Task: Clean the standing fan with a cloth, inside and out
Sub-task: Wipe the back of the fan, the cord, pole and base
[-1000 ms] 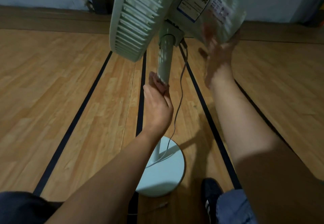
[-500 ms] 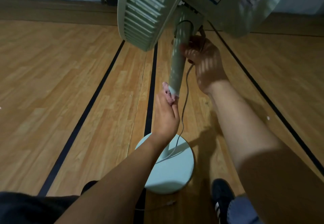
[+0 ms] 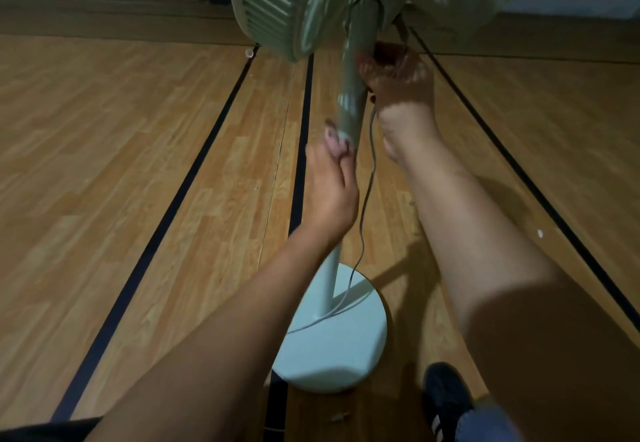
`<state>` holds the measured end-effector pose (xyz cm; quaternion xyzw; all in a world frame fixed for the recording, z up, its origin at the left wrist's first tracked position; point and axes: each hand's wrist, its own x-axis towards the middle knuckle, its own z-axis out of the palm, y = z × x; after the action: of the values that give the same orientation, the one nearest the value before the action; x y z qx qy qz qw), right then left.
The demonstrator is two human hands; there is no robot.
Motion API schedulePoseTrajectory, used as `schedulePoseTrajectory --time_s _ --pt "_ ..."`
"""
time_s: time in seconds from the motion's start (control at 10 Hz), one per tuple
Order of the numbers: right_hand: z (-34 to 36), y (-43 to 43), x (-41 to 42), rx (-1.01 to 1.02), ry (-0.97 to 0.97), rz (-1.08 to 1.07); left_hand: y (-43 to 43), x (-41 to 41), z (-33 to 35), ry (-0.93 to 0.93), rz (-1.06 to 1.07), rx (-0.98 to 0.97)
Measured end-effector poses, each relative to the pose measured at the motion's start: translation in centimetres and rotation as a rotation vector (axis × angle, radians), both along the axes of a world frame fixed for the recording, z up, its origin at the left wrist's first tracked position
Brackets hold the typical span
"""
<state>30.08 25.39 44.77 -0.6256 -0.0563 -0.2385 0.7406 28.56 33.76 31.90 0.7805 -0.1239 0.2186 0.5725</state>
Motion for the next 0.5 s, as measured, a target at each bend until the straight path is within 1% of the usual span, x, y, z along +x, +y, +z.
schedulePoseTrajectory --time_s 0.1,0.2,0.3,0.5 --pt "-0.8 -1.0 2.4 -0.038 -0.002 -0.077 -0.1 2.6 3.7 -0.053 0.000 -0.027" --pt "-0.7 -1.0 3.2 -0.088 -0.011 -0.064 0.0 3.7 3.5 -0.102 0.017 0.002" --pt "-0.7 -0.9 3.7 -0.097 -0.004 -0.064 -0.4 3.9 2.4 -0.098 0.053 -0.010" --pt "-0.8 -1.4 5.2 -0.090 0.025 -0.078 -0.7 2.9 -3.4 -0.055 0.043 0.025"
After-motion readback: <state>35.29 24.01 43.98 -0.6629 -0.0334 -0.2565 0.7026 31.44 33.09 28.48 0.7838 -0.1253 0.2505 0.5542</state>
